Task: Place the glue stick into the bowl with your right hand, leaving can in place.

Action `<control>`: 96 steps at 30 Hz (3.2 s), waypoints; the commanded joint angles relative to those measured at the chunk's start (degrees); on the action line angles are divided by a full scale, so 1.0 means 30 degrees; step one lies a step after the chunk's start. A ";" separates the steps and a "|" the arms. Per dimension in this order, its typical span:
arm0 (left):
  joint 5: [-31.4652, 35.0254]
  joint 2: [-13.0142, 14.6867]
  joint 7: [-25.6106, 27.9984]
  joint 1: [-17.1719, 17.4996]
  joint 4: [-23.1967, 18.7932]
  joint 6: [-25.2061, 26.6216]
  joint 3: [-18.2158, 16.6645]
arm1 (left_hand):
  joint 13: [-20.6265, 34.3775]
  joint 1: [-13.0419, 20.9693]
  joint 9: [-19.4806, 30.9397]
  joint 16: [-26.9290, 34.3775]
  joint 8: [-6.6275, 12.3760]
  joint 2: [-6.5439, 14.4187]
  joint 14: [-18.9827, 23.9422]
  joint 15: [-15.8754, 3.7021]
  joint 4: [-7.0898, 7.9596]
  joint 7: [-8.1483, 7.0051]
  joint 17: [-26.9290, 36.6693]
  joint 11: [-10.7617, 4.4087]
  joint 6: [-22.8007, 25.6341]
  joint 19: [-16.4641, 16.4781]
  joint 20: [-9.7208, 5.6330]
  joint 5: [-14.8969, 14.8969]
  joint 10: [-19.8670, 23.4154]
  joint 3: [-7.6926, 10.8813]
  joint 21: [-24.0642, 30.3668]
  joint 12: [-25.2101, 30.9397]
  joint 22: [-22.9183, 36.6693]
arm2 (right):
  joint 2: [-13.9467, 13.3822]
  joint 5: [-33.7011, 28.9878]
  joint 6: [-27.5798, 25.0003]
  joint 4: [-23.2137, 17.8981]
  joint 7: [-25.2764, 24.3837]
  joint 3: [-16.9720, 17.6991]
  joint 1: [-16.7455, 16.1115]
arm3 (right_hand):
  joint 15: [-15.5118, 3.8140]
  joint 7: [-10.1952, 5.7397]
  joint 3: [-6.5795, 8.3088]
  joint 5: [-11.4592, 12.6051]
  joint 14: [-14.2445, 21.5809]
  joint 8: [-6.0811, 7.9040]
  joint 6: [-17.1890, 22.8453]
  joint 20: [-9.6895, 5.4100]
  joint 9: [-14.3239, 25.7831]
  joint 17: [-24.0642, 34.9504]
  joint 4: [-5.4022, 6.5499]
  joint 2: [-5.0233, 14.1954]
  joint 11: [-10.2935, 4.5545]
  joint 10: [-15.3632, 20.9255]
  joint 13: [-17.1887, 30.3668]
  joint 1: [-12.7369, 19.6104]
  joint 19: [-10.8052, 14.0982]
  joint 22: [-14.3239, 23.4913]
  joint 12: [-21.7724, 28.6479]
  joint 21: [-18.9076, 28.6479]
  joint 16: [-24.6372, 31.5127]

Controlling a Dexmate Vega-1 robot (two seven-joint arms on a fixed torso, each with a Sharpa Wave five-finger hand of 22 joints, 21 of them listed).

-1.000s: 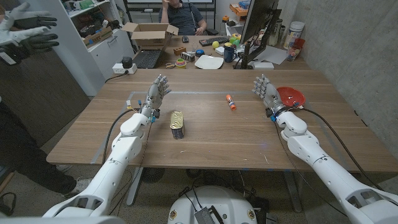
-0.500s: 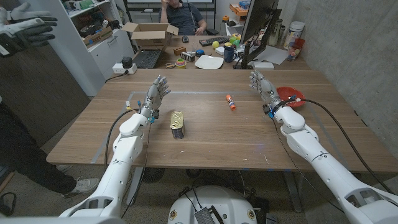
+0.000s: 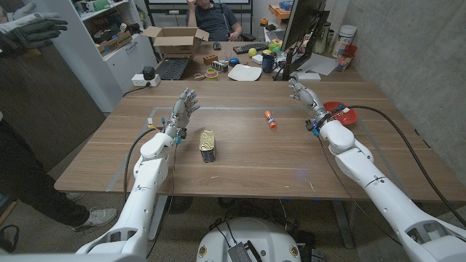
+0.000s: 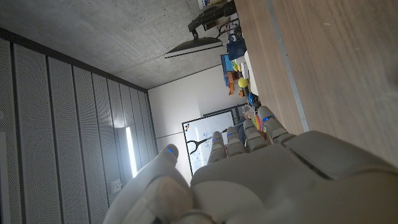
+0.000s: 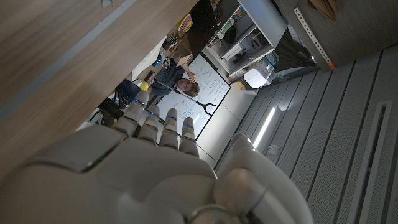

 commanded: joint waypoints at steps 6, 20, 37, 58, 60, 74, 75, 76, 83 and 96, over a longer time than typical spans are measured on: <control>0.0549 -0.0391 -0.0426 -0.0257 0.0388 -0.0155 -0.0441 | 0.0106 0.0188 0.0028 0.0080 0.0103 0.0028 0.0000 0.0162 -0.0008 -0.0119 0.0091 0.0159 -0.0044 -0.0365 0.0073 0.0114 -0.0047 -0.0001 -0.0032 0.0068 0.0109 | 0.0353 -0.6306 0.0015 -0.1782 -0.1234 0.0101 -0.0140 | -0.0103 0.0015 0.0038 0.0046 0.0235 0.0112 -0.0158 -0.0205 0.0072 0.0056 -0.0471 -0.0326 -0.0135 -0.0007 0.0033 0.0519 0.0388 0.0015 0.0045 0.0002 0.0120; 0.0692 -0.0424 -0.0554 -0.0384 0.0630 -0.0373 -0.0509 | 0.0106 0.0177 0.0027 0.0068 0.0097 0.0018 -0.0016 0.0183 -0.0012 -0.0125 0.0091 0.0152 -0.0060 -0.0382 0.0090 0.0125 -0.0070 -0.0043 -0.0091 0.0063 0.0110 | 0.0769 -1.2777 -0.1211 -0.3288 -0.2726 -0.0078 -0.0498 | -0.0508 0.0029 0.0005 0.0107 0.0827 0.0169 -0.0225 -0.0689 0.0070 0.0041 -0.1299 -0.0884 -0.0284 0.0069 0.0031 0.1412 0.1441 -0.0032 0.0085 0.0113 0.0218; 0.0693 -0.0425 -0.0745 -0.0557 0.1038 -0.0577 -0.0594 | 0.0106 0.0152 0.0028 0.0052 0.0093 -0.0004 -0.0041 0.0209 -0.0012 -0.0103 0.0092 0.0184 -0.0072 -0.0372 0.0106 0.0134 -0.0118 -0.0103 -0.0147 0.0053 0.0113 | 0.1373 -1.8807 -0.4100 -0.4213 -0.2860 -0.1290 -0.0360 | -0.1266 0.0548 -0.0198 0.0310 0.2286 0.0333 0.0316 -0.1009 0.0069 0.0026 -0.2353 -0.1701 -0.0611 0.0847 0.0025 0.2608 0.3800 -0.0095 0.0325 0.0460 0.0375; 0.0697 -0.0438 -0.0885 -0.0615 0.1231 -0.0716 -0.0645 | 0.0108 0.0098 0.0030 0.0041 0.0087 -0.0029 -0.0051 0.0209 0.0000 -0.0096 0.0094 0.0174 -0.0093 -0.0372 0.0113 0.0148 -0.0143 -0.0191 -0.0221 0.0059 0.0119 | 0.1397 -2.2372 -0.7317 -0.4679 0.0119 -0.2706 0.0199 | -0.1386 0.0899 -0.0989 0.0562 0.2188 0.0250 0.0609 -0.0604 0.0090 0.0139 -0.2645 -0.2610 -0.0289 0.0368 0.0050 0.2600 0.4685 -0.0116 0.0077 0.0149 0.0129; 0.0717 -0.0437 -0.0876 -0.0634 0.1279 -0.0760 -0.0646 | 0.0108 0.0093 0.0030 0.0041 0.0088 -0.0032 -0.0049 0.0209 0.0000 -0.0112 0.0094 0.0182 -0.0090 -0.0361 0.0105 0.0151 -0.0146 -0.0201 -0.0227 0.0060 0.0119 | 0.1353 -2.2778 -0.7623 -0.4747 0.0556 -0.2903 0.0255 | -0.1293 0.0876 -0.1157 0.0622 0.2267 0.0227 0.0580 -0.0145 0.0097 0.0151 -0.2606 -0.2758 -0.0311 0.0327 0.0054 0.2455 0.4942 -0.0117 0.0064 0.0161 0.0146; 0.0572 -0.0477 -0.1188 -0.0813 0.1581 -0.0986 -0.0658 | 0.0108 0.0069 0.0030 0.0030 0.0083 -0.0051 -0.0062 0.0212 -0.0002 -0.0116 0.0094 0.0176 -0.0109 -0.0364 0.0127 0.0164 -0.0137 -0.0254 -0.0276 0.0072 0.0121 | 0.1520 -2.5333 -0.9301 -0.4535 0.2993 -0.4417 0.0977 | -0.1472 0.1129 -0.1697 0.0956 0.2728 0.0044 -0.0092 -0.0153 0.0114 0.0165 -0.2637 -0.3273 -0.0331 0.0055 0.0075 0.2264 0.5193 -0.0118 -0.0005 -0.0090 0.0223; 0.0562 -0.0488 -0.1184 -0.0821 0.1595 -0.1000 -0.0672 | 0.0108 0.0068 0.0030 0.0029 0.0083 -0.0051 -0.0065 0.0209 -0.0002 -0.0116 0.0094 0.0178 -0.0108 -0.0363 0.0127 0.0165 -0.0143 -0.0256 -0.0278 0.0070 0.0122 | 0.1548 -2.5597 -0.9462 -0.4503 0.3201 -0.4565 0.1050 | -0.1459 0.1020 -0.1718 0.0997 0.2729 0.0031 -0.0164 0.0044 0.0116 0.0163 -0.2668 -0.3294 -0.0380 0.0001 0.0078 0.2315 0.5235 -0.0118 -0.0021 -0.0107 0.0210; 0.0589 -0.0479 -0.1166 -0.0833 0.1618 -0.1042 -0.0674 | 0.0108 0.0066 0.0030 0.0027 0.0080 -0.0053 -0.0069 0.0214 -0.0002 -0.0102 0.0094 0.0186 -0.0115 -0.0363 0.0126 0.0166 -0.0144 -0.0259 -0.0281 0.0069 0.0122 | 0.1581 -2.5982 -0.9686 -0.4466 0.3403 -0.4757 0.1129 | -0.1449 0.0855 -0.1730 0.1048 0.2705 0.0030 -0.0225 0.0185 0.0120 0.0160 -0.2712 -0.3298 -0.0384 -0.0038 0.0081 0.2398 0.5284 -0.0117 -0.0029 -0.0130 0.0186; 0.0484 -0.0485 -0.1389 -0.0937 0.1836 -0.1265 -0.0712 | 0.0109 0.0052 0.0030 0.0019 0.0079 -0.0068 -0.0078 0.0216 -0.0004 -0.0112 0.0093 0.0179 -0.0123 -0.0373 0.0148 0.0174 -0.0137 -0.0291 -0.0312 0.0077 0.0122 | 0.1674 -2.6561 -0.9727 -0.4024 0.4128 -0.5416 0.1623 | -0.1807 0.0941 -0.1493 0.1454 0.3406 0.0249 -0.0024 -0.0104 0.0140 0.0126 -0.3252 -0.2928 -0.0498 0.0309 0.0090 0.3689 0.6659 -0.0120 0.0151 0.0024 0.0298; 0.0494 -0.0461 -0.1442 -0.1052 0.2178 -0.1454 -0.0811 | 0.0108 0.0027 0.0030 0.0020 0.0078 -0.0086 -0.0059 0.0207 -0.0005 -0.0111 0.0093 0.0187 -0.0132 -0.0361 0.0182 0.0189 -0.0153 -0.0343 -0.0353 0.0078 0.0125 | 0.1860 -2.7627 -1.0187 -0.3283 0.6027 -0.6402 0.2526 | -0.2100 0.1697 -0.1772 0.1682 0.4158 0.0526 0.0928 -0.1163 0.0137 0.0175 -0.3379 -0.3082 -0.0201 0.0879 0.0091 0.4035 0.7205 -0.0107 0.0332 -0.0137 0.0346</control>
